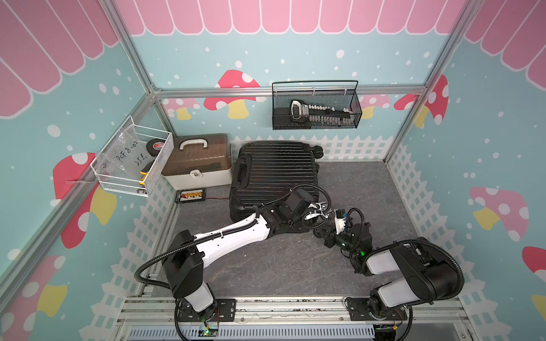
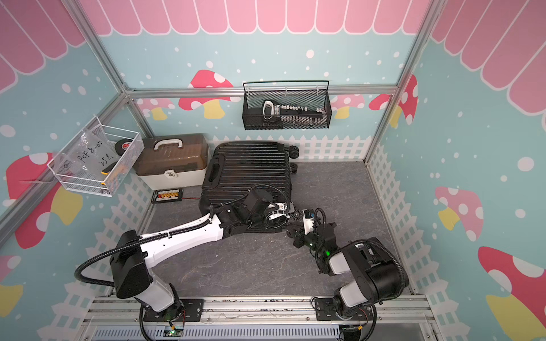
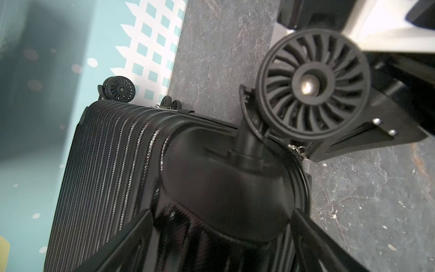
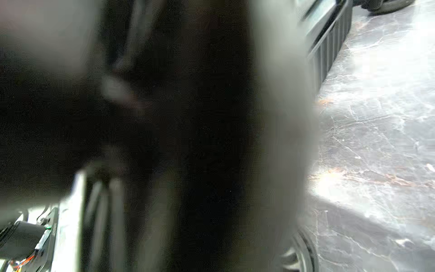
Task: Close the suitcase zippers
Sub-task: Zip the zipper on the suitcase.
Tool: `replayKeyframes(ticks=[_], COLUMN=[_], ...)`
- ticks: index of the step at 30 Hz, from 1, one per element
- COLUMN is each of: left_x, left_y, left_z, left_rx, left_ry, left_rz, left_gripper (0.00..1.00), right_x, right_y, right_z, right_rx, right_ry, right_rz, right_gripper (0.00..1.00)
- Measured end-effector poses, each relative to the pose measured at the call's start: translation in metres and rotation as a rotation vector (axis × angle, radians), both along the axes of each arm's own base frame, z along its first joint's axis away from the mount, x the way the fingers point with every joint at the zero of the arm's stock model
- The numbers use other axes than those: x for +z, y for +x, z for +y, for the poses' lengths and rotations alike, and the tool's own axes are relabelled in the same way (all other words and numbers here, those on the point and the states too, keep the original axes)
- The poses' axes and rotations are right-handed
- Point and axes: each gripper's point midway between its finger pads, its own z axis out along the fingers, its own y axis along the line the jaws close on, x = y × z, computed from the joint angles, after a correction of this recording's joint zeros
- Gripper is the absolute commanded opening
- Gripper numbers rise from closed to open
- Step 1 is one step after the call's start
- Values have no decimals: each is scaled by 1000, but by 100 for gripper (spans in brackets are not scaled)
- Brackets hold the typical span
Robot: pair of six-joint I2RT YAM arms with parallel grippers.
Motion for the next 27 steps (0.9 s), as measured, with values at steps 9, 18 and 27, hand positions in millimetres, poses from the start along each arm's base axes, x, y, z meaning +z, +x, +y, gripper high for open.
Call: replayKeyframes(ticks=[9,18,27], left_x=[1,1,1], left_y=[11,12,24], left_z=[-13,-16,-27], left_rx=[21,20,38], left_ry=[-49,-47,-60], left_rz=[-18,-19,-39], left_gripper=[86,76,66], right_x=[5,4,9], right_y=[-12,-11,-19], right_z=[10,7,17], right_rx=[17,-22,10], right_ry=[-9,-19,-46], right_rz=[-28,-33,-106], right_gripper=[0,0,0])
